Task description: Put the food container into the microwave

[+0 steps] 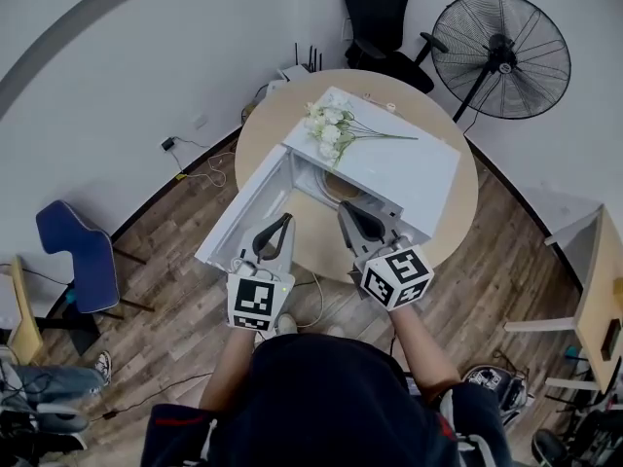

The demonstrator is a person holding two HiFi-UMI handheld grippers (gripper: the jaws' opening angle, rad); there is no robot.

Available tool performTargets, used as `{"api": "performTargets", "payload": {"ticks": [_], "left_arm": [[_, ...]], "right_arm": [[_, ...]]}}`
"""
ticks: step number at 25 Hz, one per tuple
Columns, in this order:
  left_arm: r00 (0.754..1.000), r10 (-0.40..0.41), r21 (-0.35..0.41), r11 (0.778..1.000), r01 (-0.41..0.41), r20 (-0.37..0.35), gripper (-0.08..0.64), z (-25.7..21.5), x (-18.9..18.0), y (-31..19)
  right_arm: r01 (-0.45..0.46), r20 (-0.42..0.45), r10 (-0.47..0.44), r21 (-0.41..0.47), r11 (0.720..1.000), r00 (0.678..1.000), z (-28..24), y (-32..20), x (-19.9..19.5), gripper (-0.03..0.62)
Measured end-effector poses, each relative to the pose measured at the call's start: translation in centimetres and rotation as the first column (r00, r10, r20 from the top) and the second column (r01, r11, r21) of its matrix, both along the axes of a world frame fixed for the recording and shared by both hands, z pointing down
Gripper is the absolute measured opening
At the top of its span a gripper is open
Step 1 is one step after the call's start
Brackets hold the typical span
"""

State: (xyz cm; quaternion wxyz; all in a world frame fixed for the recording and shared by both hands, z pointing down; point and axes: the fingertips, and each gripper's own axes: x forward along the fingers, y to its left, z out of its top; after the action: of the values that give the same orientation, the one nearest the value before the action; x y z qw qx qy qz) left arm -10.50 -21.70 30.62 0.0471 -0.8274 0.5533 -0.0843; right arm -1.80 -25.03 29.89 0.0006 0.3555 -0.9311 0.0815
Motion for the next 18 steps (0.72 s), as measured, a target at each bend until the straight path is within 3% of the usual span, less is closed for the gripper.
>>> {"api": "performTargets", "payload": {"ticks": [18], "left_arm": [[1.0,-0.028,0.053,0.998,0.028,-0.001,0.02,-1.8,-0.4,0.0]], "right_arm": [[-0.018,-0.018,0.019,0.055,0.998,1.0,-0.9,-0.4,1.0,0.011]]}}
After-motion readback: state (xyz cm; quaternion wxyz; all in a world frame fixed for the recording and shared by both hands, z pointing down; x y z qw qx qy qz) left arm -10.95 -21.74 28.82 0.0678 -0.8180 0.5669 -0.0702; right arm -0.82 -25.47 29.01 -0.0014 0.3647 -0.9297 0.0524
